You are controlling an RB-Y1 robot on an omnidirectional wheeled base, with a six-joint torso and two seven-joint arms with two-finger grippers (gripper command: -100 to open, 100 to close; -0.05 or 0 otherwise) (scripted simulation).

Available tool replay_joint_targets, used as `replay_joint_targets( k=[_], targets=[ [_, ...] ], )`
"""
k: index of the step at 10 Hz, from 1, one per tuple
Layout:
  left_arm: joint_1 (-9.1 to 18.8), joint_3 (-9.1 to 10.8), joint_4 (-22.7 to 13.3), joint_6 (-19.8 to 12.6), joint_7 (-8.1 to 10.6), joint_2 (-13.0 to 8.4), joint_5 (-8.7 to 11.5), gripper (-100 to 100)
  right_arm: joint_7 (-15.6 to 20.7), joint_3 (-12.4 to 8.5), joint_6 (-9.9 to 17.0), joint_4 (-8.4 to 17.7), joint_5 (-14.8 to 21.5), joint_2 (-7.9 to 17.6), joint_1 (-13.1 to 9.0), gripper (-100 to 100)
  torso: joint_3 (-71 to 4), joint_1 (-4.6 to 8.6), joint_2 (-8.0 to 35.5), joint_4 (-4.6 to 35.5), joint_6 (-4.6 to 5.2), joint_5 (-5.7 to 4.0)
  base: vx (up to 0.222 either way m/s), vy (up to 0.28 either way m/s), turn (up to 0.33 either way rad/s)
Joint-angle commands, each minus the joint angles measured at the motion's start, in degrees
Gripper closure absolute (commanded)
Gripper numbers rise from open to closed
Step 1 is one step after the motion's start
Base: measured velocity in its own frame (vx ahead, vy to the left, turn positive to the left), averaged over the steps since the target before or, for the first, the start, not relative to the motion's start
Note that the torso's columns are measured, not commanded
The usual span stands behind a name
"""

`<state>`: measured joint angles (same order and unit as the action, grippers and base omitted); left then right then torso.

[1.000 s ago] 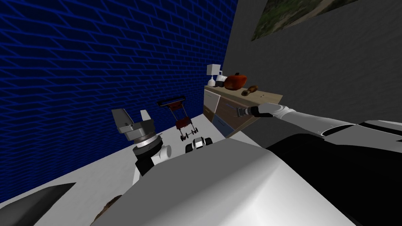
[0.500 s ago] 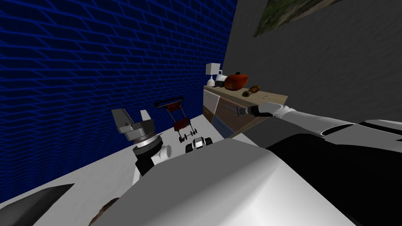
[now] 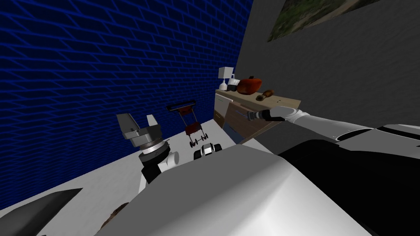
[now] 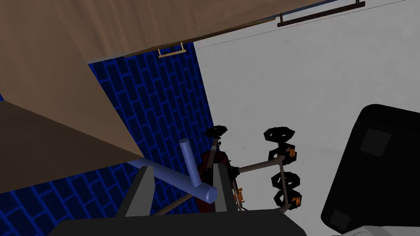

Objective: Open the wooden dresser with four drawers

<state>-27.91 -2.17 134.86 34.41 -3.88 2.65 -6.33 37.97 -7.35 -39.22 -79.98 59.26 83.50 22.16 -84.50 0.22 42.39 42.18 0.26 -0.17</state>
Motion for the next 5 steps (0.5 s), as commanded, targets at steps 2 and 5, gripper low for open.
replay_joint_targets(
  k=[2, 5],
  targets=[
    [0.0, 0.01, 0.0, 0.0, 0.0, -0.01, 0.0, 0, -0.32, 0.12, 0.1, -0.57, 0.01, 0.05, 0.41, 100, -0.04, 0.26, -0.02, 0.11, -0.02, 0.08, -0.018, 0.105, 0.004],
    [0.0, 0.0, 0.0, 0.0, 0.0, 0.0, 0.0, 0, -0.47, 0.26, 0.23, -0.85, 0.11, 0.12, 0.74, 100, -0.04, -0.15, -0.08, -0.05, -0.14, -0.01, -0.049, 0.17, -0.009]
  ],
)
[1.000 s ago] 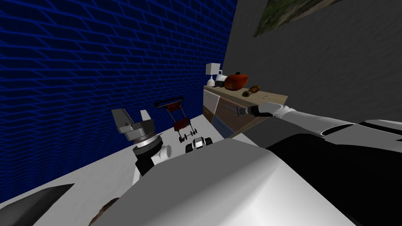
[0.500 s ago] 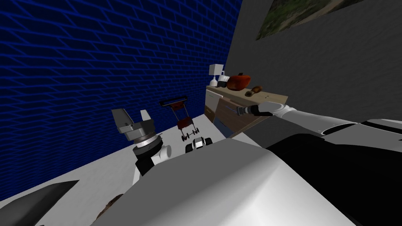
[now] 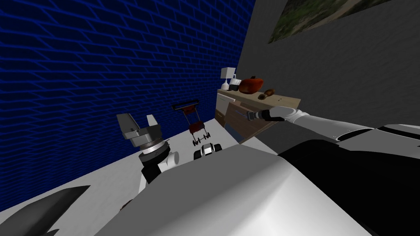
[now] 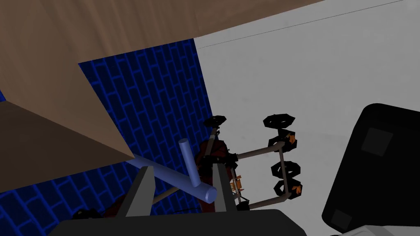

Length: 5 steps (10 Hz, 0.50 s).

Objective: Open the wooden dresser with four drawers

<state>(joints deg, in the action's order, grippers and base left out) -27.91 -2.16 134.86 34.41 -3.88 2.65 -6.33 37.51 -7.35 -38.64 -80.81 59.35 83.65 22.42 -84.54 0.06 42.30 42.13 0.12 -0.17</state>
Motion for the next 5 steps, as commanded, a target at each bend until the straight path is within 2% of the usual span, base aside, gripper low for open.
replay_joint_targets(
  k=[1, 2, 5],
  targets=[
    [0.0, 0.0, 0.0, 0.0, 0.0, 0.0, 0.0, 0, -0.08, 0.31, -0.31, -0.14, 0.06, -0.01, 0.61, 100, 0.04, 0.11, 0.09, 0.03, 0.09, -0.01, -0.071, 0.2, -0.006],
    [0.0, 0.0, 0.0, 0.0, 0.0, 0.0, 0.0, 0, -1.2, -1.2, -1.38, -0.38, -0.69, 2.11, -0.06, -100, 0.09, 0.11, 0.14, 0.03, 0.19, -0.04, -0.028, 0.112, -0.07],
    [-0.01, 0.02, 0.0, 0.0, 0.0, -0.02, 0.0, 0, -3.31, -2.95, -3.57, -0.8, -1.7, 5.58, -0.51, -100, -0.11, 0.36, -0.13, 0.12, -0.08, 0.05, 0.014, -0.019, -0.069]
  ],
)
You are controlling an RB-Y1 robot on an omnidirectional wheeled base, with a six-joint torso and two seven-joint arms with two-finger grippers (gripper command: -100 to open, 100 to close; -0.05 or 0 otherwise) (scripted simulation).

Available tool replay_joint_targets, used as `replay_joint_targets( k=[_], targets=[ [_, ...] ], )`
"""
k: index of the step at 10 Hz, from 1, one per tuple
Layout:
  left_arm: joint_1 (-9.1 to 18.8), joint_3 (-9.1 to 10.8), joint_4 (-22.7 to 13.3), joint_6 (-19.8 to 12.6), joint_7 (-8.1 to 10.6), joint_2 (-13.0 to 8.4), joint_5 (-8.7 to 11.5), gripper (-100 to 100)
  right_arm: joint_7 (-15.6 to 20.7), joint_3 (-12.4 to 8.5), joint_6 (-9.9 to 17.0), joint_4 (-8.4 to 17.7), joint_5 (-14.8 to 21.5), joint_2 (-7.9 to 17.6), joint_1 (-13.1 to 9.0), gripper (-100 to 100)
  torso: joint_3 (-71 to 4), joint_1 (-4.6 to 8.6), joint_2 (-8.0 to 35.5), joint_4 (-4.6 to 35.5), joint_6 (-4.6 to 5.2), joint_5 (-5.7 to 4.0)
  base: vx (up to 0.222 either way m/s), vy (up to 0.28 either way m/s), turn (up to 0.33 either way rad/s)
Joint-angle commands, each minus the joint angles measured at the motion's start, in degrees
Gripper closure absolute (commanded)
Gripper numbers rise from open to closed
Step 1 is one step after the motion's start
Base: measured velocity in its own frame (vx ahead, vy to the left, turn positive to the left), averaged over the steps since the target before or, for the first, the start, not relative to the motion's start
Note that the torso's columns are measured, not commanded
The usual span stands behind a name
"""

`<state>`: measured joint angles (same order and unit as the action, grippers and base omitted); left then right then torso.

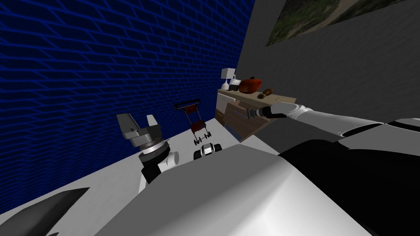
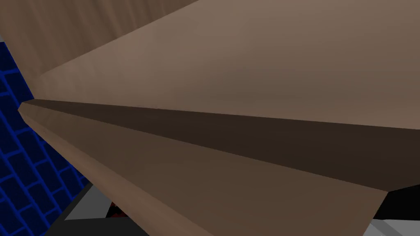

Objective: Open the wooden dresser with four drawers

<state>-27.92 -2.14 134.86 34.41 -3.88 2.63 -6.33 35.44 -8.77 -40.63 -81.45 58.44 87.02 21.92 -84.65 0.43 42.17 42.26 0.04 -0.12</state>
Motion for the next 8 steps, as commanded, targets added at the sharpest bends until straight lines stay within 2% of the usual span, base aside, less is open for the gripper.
replay_joint_targets(
  k=[1, 2, 3, 8],
  targets=[
    [0.0, 0.0, 0.0, 0.0, 0.0, 0.0, 0.0, 0, -1.67, -1.88, -2.01, -0.24, -0.99, 2.91, -0.1, -100, 0.05, -0.29, 0.07, 0.02, -0.01, 0.08, 0.005, -0.012, -0.054],
    [0.0, 0.0, 0.0, 0.0, 0.0, 0.0, 0.0, 0, -0.87, -1.49, -1.82, 0.25, -0.9, 2.12, -0.25, -100, 0.09, -0.5, 0.13, 0.03, -0.05, 0.14, 0.0, 0.0, 0.0],
    [0.01, -0.01, 0.0, 0.0, 0.0, 0.01, 0.0, 0, -0.94, -1.45, -2.08, 0.26, -0.95, 2.19, -0.36, 0, 0.1, -0.5, 0.12, 0.03, -0.05, 0.14, 0.0, 0.0, 0.0],
    [0.01, -0.01, 0.0, 0.0, 0.0, 0.01, 0.0, 0, -0.93, -1.44, -2.08, 0.25, -0.94, 2.18, -0.33, 0, 0.08, -0.42, 0.11, 0.03, -0.04, 0.12, 0.0, 0.0, 0.0]
  ],
)
